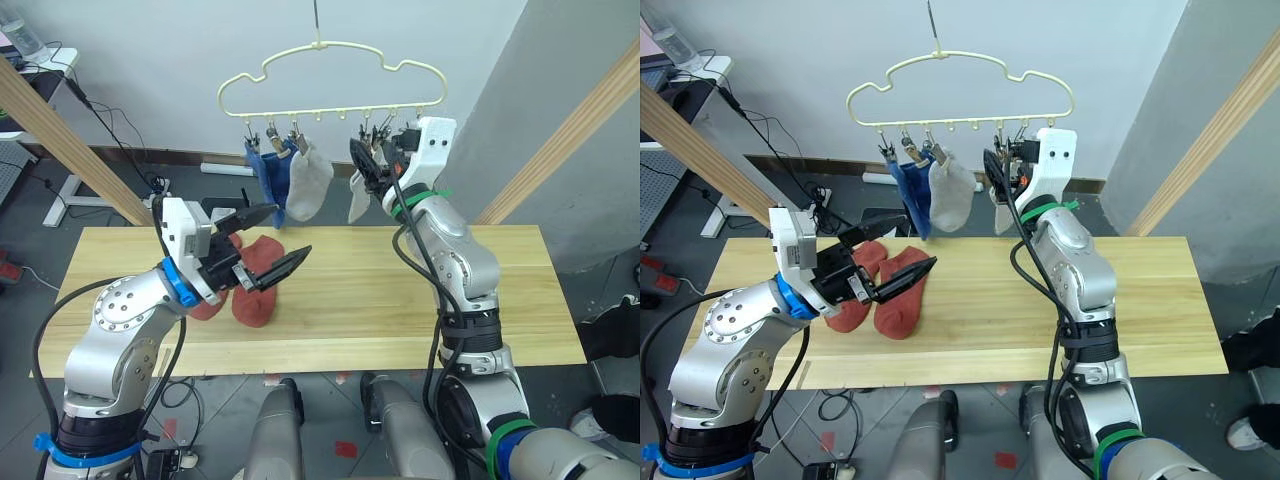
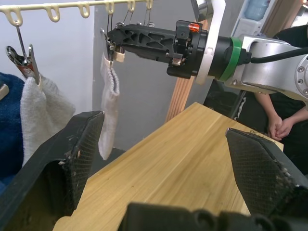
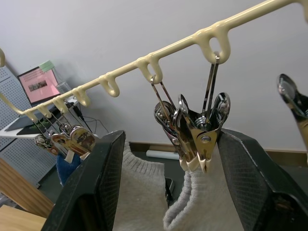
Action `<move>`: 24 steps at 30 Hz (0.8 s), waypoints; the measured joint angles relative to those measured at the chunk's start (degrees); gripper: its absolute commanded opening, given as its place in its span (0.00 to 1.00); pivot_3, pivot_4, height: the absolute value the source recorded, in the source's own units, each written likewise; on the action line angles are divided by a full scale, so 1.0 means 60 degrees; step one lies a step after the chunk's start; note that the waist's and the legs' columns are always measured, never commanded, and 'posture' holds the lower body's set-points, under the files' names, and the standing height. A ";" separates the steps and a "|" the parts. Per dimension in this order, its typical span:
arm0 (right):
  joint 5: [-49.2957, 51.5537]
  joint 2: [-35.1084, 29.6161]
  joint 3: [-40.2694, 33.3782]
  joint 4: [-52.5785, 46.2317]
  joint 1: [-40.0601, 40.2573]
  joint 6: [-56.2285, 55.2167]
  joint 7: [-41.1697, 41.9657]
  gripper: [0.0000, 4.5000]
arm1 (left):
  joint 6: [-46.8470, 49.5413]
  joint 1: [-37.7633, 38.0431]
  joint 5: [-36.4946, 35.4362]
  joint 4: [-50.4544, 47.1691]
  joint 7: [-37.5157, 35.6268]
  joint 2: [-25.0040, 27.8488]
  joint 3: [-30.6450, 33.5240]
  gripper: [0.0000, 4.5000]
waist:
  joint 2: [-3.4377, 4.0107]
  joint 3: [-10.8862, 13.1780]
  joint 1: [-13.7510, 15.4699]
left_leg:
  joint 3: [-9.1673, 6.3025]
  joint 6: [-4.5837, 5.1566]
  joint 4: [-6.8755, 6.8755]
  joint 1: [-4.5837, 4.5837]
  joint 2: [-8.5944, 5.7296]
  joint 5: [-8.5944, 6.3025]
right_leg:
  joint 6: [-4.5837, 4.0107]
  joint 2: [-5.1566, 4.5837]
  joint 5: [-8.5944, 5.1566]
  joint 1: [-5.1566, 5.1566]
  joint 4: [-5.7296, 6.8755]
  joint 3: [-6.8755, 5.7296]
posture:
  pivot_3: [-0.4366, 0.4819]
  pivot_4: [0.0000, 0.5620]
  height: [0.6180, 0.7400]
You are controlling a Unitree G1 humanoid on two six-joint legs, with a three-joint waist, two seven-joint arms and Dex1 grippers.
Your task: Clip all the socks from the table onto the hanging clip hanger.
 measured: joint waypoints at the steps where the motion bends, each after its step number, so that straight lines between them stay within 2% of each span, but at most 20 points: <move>1: -0.0047 -0.0086 0.0016 0.0000 0.0001 -0.0001 -0.0034 0.68 | -0.0026 0.0007 0.0000 0.0000 0.0000 0.0000 0.0000 1.00 | 0.0000 0.0000 0.0000 | 0.0000 0.0000 0.0001 0.0000 -0.0001 0.0000 | 0.0000 0.0000 0.0000 0.0000 0.0000 0.0000 | 0.51 0.57 1.00; 7: -0.0772 -0.0675 0.0299 0.0002 0.0130 -0.0070 -0.0182 0.68 | -0.0039 0.0084 -0.0003 0.0000 0.0007 0.0000 0.0000 1.00 | 0.0000 0.0000 -0.0001 | 0.0002 0.0000 0.0006 0.0000 -0.0001 0.0000 | 0.0000 -0.0001 0.0000 0.0002 0.0001 0.0002 | 0.51 0.57 1.00; 14: -0.1203 -0.0679 0.0362 0.0238 0.0081 -0.0134 -0.0540 0.68 | -0.0039 0.0084 -0.0003 0.0000 0.0014 -0.0001 -0.0001 1.00 | 0.0000 0.0000 -0.0004 | 0.0002 0.0000 0.0009 0.0000 -0.0001 0.0000 | 0.0000 0.0001 0.0000 0.0002 0.0003 0.0003 | 0.51 0.58 1.00; 17: -0.1299 -0.0575 0.0339 0.0486 -0.0039 -0.0199 -0.0727 0.55 | -0.0038 0.0085 -0.0003 -0.0001 0.0023 -0.0023 -0.0003 1.00 | 0.0000 0.0000 -0.0003 | 0.0003 0.0000 0.0010 0.0000 -0.0001 0.0000 | 0.0001 0.0000 0.0000 0.0002 0.0003 0.0004 | 0.51 0.58 1.00; 21: -0.1317 -0.0406 0.0341 0.0729 -0.0218 -0.0327 -0.0760 0.25 | -0.0038 0.0085 -0.0003 -0.0004 0.0028 -0.0039 -0.0011 1.00 | 0.0000 0.0000 -0.0003 | 0.0002 0.0000 0.0010 0.0000 0.0000 0.0000 | 0.0000 0.0000 0.0000 0.0002 0.0003 0.0003 | 0.52 0.58 1.00; 24: -0.1319 -0.0283 0.0338 0.0854 -0.0435 -0.0444 -0.0801 0.25 | -0.0038 0.0085 -0.0002 -0.0004 0.0028 -0.0039 -0.0012 1.00 | 0.0000 0.0000 -0.0004 | 0.0001 0.0000 0.0010 0.0000 0.0000 0.0000 | 0.0000 0.0001 0.0000 0.0002 0.0003 0.0003 | 0.52 0.58 1.00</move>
